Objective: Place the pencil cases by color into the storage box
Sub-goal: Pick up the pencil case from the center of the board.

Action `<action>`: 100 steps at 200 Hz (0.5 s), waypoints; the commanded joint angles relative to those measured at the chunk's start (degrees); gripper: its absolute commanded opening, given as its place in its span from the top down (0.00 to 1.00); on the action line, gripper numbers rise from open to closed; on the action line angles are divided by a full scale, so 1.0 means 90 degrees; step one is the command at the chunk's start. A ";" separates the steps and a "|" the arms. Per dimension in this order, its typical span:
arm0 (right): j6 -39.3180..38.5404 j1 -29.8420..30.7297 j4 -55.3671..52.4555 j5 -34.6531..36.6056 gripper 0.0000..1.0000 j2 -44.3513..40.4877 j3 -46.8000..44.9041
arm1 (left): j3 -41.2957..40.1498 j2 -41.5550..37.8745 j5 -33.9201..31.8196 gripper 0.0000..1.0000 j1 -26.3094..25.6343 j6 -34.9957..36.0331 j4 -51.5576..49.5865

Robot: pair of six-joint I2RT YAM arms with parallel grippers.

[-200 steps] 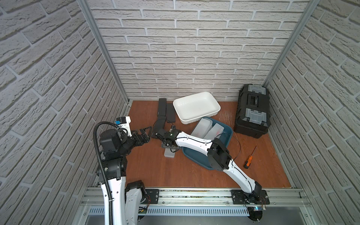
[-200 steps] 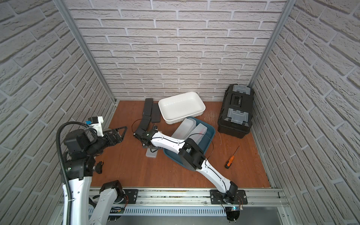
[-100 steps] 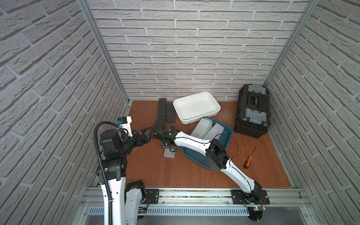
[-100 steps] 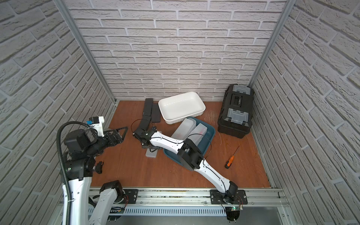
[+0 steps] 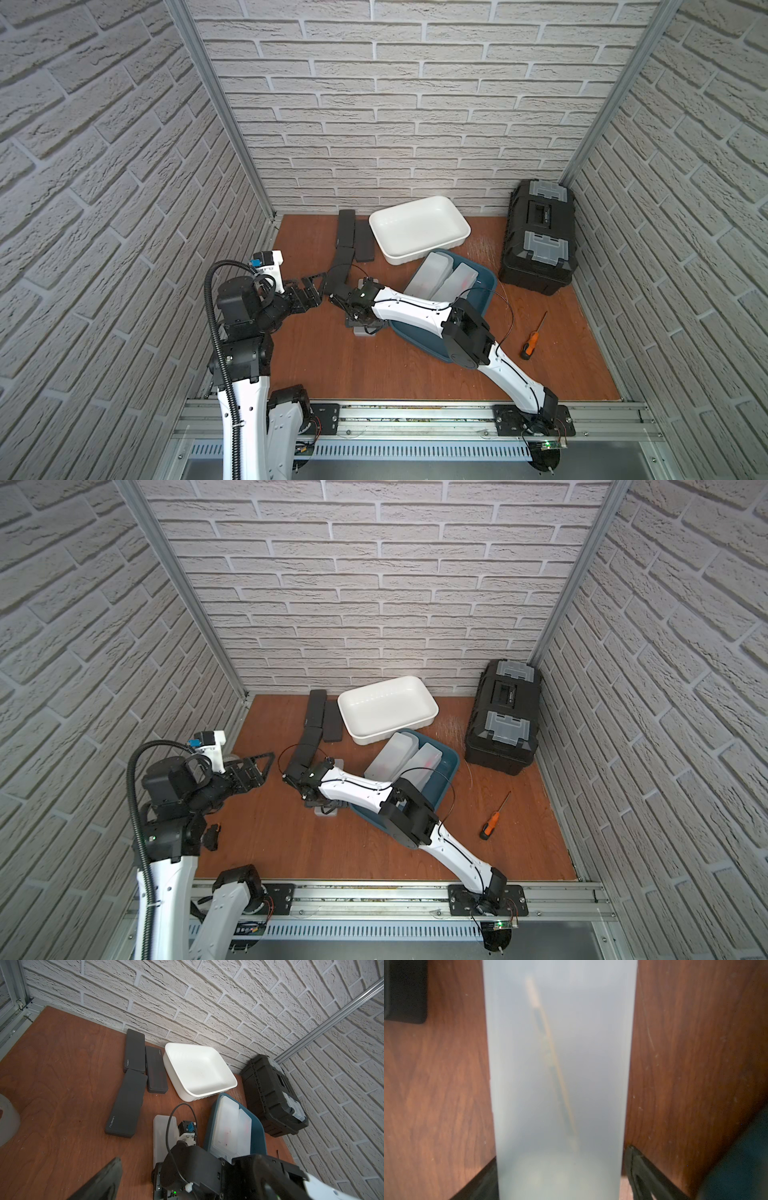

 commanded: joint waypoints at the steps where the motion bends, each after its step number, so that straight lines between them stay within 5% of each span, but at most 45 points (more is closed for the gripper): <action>1: 0.0041 0.0064 -0.0047 -0.0480 0.18 0.0188 -0.0022 | -0.0064 -0.0011 -0.0018 0.02 -0.0033 0.0018 0.0307; 51: -0.0151 0.0155 -0.0034 -0.0360 0.38 0.0199 0.0134 | 0.0055 0.0026 -0.0091 0.02 -0.0041 -0.0028 0.0216; 100: -0.0362 0.0251 -0.0208 -0.0081 0.44 0.0074 0.0514 | 0.0331 0.0039 -0.0363 0.02 -0.0032 0.0050 -0.0053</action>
